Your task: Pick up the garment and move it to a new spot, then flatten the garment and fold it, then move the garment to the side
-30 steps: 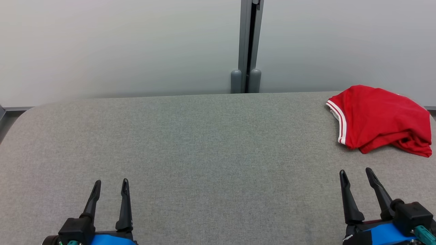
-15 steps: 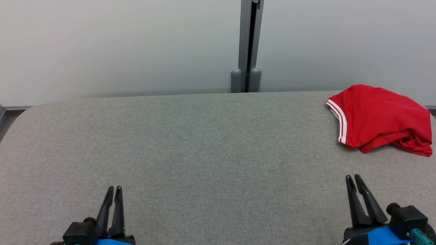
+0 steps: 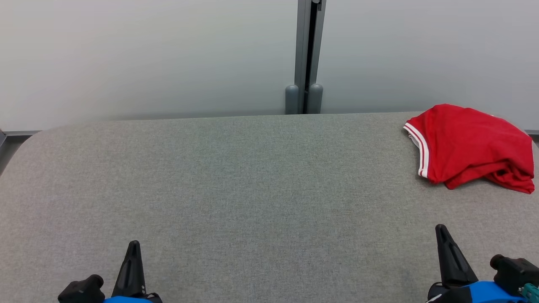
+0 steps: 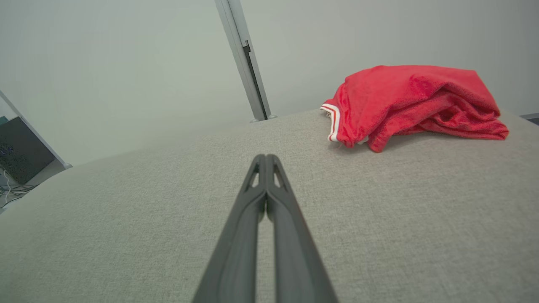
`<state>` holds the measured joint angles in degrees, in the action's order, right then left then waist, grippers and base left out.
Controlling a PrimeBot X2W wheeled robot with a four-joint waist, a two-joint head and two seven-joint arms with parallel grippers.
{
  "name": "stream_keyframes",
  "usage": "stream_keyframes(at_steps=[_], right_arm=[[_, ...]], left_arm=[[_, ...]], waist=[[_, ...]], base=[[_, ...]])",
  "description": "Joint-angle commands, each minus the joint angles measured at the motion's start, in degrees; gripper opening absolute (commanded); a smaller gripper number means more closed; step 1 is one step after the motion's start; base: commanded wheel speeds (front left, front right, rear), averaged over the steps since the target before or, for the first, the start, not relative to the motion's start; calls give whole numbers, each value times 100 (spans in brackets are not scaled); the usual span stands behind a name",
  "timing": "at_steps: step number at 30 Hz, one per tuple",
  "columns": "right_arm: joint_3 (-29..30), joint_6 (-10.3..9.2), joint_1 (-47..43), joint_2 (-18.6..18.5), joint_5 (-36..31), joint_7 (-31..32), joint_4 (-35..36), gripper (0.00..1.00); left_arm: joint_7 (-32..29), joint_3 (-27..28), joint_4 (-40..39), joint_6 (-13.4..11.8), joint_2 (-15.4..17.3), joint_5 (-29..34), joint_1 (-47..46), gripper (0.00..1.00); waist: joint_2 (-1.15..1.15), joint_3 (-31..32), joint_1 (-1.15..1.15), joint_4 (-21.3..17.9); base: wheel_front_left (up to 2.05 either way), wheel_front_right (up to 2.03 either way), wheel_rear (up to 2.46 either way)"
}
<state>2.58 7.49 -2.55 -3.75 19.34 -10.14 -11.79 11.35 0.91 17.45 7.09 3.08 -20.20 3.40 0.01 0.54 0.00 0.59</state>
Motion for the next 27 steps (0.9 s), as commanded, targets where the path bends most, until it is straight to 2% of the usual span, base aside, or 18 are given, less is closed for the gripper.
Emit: stream_keyframes(at_steps=[1,27], right_arm=[[40,0,155,6,282,57,69,0],[156,0,414,33,2573,579,-19,0]], left_arm=[[-50,31,-116,7,9,-268,-189,0],[-613,201,-207,22,1,-2533,-464,0]], waist=[[-1,-1,0,-1],[-1,-17,0,-14]], base=[[0,0,0],[0,0,0]])
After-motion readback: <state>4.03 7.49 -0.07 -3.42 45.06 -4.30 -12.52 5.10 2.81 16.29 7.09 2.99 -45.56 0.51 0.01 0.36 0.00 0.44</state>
